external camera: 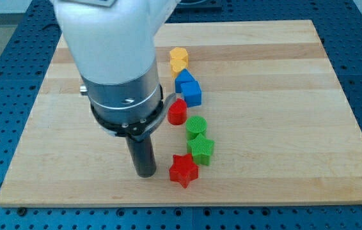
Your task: Slide the green star red star and green circle slightly up
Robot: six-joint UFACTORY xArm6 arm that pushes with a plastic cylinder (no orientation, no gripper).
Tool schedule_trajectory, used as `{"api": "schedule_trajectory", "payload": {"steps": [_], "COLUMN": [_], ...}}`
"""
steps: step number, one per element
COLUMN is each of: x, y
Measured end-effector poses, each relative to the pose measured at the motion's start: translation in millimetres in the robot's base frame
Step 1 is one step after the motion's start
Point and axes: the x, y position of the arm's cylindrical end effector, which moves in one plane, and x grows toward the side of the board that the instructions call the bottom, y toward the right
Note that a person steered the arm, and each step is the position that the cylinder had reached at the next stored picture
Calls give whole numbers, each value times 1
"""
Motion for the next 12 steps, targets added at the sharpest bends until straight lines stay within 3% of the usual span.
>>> {"api": "schedule_trajectory", "payload": {"steps": [4, 7, 11, 12], "x": [11, 42, 41, 21], "y": [25, 41, 151, 162]}}
